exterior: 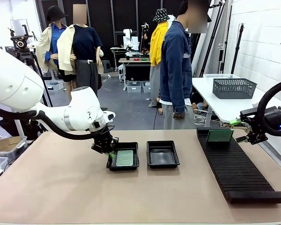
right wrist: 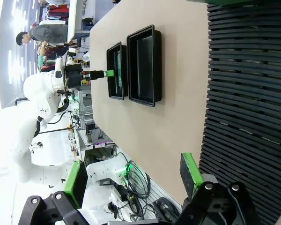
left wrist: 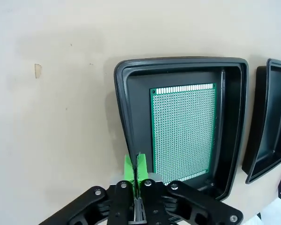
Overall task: Inspect and transfer BCBs to ESD trays.
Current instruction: Pick up the ESD tray and place it on the left side of the table.
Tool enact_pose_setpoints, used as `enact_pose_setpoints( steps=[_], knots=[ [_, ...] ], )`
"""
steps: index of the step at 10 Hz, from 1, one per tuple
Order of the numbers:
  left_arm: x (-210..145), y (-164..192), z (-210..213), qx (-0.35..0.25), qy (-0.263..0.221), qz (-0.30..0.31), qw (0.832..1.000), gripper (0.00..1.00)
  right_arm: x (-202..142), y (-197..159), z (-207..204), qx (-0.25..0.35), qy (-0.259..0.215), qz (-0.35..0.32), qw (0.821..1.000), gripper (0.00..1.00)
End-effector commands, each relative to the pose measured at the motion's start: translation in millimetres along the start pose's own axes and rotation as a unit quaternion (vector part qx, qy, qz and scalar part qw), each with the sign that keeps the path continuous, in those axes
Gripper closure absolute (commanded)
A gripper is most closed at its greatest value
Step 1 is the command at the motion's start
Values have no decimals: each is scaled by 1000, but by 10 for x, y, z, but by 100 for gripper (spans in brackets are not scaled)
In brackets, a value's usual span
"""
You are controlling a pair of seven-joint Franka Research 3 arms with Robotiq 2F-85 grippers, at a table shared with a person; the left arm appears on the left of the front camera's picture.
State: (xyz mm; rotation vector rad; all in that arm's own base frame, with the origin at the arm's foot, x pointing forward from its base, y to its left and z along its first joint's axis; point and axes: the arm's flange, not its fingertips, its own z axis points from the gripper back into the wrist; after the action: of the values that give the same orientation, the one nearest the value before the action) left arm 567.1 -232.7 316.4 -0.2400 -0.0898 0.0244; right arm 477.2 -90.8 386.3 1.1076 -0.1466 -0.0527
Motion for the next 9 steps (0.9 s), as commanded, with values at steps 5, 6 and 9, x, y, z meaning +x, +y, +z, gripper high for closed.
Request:
enact_pose_setpoints(
  steps=[5, 6, 9],
  knots=[
    [6, -5, -8, -1, -7, 3, 1000, 100, 18, 23, -7, -2, 2, -9, 1000, 0],
    [6, -5, -8, -1, -7, 3, 1000, 100, 18, 23, -7, -2, 2, -9, 1000, 0],
    [0, -4, -3, 0, -1, 0, 1000, 100, 18, 23, -7, -2, 2, -9, 1000, 0]
  ],
)
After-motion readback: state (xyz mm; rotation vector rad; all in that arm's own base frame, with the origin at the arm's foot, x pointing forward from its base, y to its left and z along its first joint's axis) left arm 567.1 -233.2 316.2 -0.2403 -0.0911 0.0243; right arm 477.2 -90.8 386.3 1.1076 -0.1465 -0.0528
